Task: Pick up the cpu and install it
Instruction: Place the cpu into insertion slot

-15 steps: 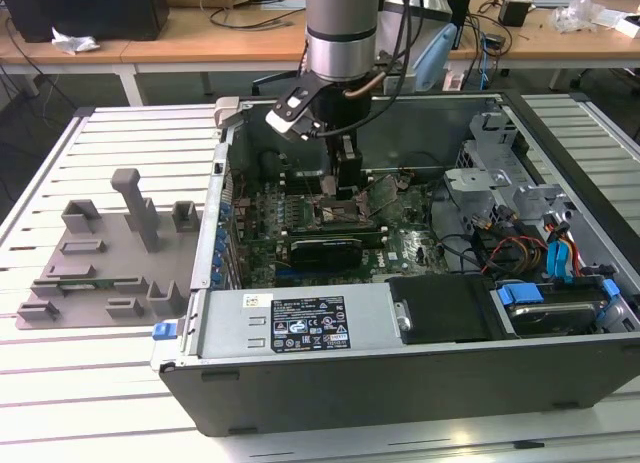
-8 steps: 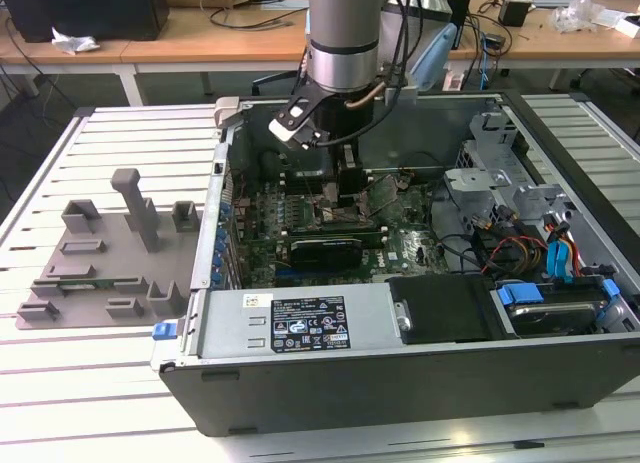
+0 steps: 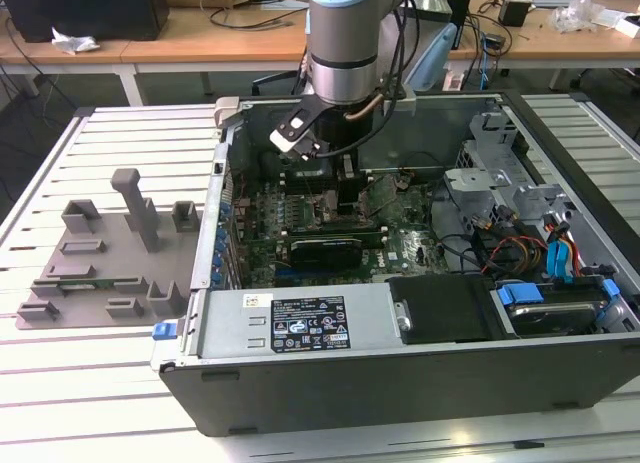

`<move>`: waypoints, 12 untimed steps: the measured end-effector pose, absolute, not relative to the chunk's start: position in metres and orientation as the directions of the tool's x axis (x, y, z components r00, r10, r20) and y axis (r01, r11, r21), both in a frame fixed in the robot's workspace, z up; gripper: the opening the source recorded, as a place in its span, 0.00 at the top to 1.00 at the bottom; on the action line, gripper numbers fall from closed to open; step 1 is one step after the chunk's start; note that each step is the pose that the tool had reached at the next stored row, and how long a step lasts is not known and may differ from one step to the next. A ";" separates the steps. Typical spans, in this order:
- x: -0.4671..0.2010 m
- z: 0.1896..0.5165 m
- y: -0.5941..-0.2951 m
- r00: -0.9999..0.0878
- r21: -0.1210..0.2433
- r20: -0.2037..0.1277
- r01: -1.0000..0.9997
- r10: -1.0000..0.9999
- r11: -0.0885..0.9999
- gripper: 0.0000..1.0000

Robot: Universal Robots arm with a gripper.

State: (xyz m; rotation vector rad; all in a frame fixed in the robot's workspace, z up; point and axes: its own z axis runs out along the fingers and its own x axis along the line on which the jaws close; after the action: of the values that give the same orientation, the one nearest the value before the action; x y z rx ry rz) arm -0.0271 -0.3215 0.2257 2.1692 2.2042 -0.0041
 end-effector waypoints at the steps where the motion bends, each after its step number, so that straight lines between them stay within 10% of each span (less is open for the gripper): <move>1: -0.027 0.224 -0.321 -0.015 0.033 -0.037 0.999 0.999 0.017 0.45; 12: -0.027 0.213 -0.315 -0.015 0.033 -0.038 0.999 0.999 0.017 0.45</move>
State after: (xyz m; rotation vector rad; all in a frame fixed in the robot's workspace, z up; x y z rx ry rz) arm -0.0269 -0.3151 0.2134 2.1687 2.2039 -0.0048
